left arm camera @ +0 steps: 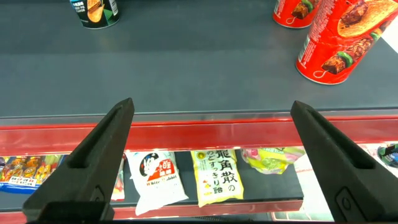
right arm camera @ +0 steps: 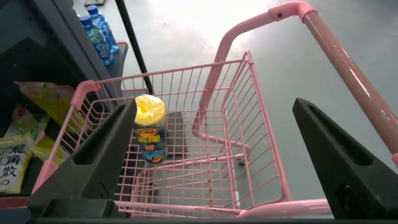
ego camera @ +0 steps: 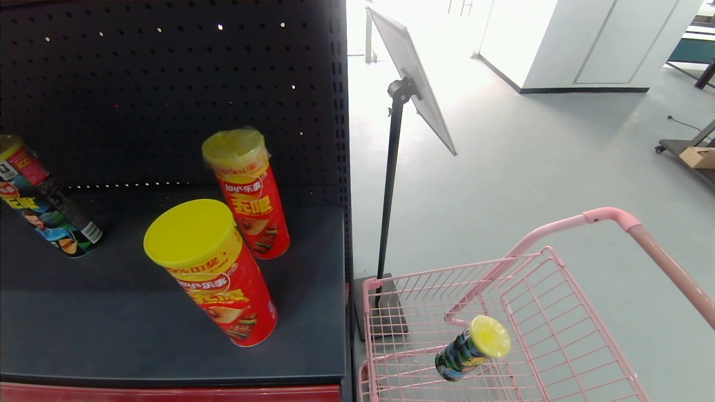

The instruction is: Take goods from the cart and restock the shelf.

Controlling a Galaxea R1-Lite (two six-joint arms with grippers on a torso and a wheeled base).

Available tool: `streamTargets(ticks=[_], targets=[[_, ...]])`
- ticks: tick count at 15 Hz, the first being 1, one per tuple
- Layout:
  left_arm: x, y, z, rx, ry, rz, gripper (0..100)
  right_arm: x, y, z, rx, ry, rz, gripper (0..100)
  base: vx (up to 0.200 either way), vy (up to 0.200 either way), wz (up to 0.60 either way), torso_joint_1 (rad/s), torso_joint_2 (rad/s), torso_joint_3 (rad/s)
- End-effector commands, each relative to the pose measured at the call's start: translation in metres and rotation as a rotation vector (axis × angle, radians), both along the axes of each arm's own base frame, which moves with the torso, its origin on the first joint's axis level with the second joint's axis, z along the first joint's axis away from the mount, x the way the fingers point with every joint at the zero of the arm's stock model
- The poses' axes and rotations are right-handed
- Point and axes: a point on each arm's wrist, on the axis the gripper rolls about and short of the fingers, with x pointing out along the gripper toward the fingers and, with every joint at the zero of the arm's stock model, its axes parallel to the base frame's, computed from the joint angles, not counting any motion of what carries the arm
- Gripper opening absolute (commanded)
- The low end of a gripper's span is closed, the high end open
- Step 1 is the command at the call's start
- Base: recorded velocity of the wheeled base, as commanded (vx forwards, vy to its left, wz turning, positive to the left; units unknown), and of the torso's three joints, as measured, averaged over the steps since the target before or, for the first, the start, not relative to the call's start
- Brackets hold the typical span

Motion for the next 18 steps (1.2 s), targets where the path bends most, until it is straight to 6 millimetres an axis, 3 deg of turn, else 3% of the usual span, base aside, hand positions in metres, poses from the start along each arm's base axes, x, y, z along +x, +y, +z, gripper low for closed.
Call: streamTargets(ticks=[1,10,18], targets=[[0.0000,0.0000,0.0000,0.000,0.000,-0.001,100,0.0001,0.0000,0.0000,0.000,0.001,0.000,100,0.000,0.000,0.00,0.000,0.00,0.000],[0.0000,0.0000,0.0000,0.000,0.000,0.000,100,0.0001,0.0000,0.0000,-0.002,0.001,0.001,100,0.000,0.000,0.00,0.000,0.00,0.000],[0.0000,0.0000,0.0000,0.000,0.000,0.000,100,0.0001,0.0000,0.0000,0.000,0.001,0.001,100,-0.175,0.000,0.00,0.003,0.00,0.004]])
